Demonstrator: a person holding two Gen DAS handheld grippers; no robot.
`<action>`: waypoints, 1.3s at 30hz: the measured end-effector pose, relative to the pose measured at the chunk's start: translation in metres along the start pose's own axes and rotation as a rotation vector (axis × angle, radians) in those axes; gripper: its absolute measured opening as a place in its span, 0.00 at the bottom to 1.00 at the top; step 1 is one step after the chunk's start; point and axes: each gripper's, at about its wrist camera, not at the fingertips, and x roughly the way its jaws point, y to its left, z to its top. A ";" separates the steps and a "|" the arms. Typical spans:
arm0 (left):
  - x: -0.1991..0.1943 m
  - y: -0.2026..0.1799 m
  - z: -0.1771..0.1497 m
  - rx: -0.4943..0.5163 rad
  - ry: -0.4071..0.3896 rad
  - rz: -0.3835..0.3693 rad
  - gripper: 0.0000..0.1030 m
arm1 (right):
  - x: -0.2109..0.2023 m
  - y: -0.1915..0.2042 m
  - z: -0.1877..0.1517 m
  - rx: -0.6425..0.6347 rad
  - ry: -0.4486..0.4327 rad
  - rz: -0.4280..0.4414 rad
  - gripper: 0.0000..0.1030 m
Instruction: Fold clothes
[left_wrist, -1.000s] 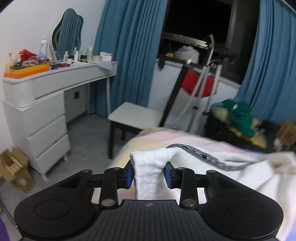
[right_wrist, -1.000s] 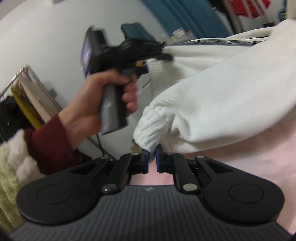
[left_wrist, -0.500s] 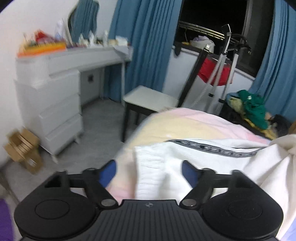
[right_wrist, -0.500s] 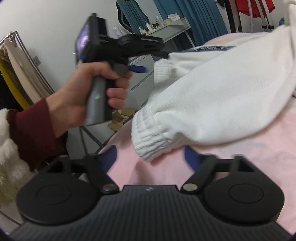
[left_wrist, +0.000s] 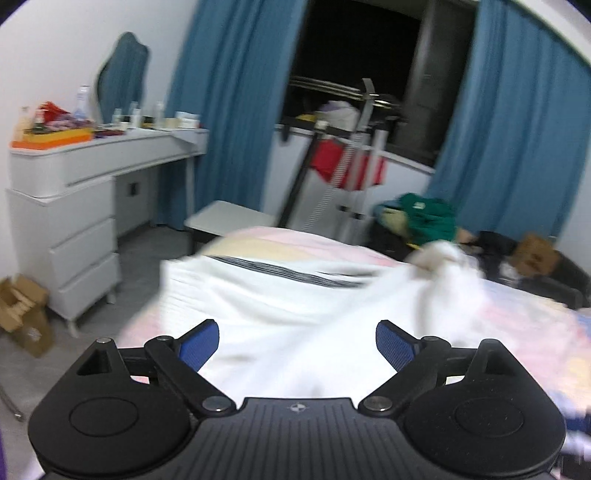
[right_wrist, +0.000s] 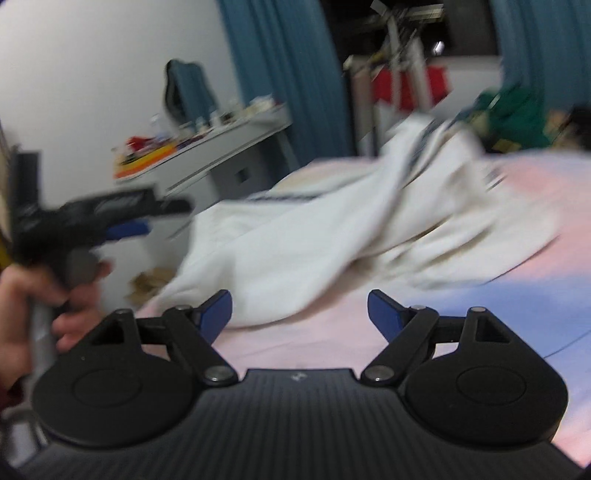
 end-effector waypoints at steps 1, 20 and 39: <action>-0.003 -0.011 -0.008 -0.004 -0.004 -0.023 0.92 | -0.013 -0.008 0.000 -0.017 -0.024 -0.039 0.80; 0.037 -0.070 -0.085 0.017 0.063 -0.115 0.92 | -0.031 -0.073 -0.027 0.060 -0.179 -0.322 0.80; 0.237 -0.188 0.055 0.048 0.018 -0.136 0.89 | -0.021 -0.151 -0.043 0.348 -0.126 -0.427 0.80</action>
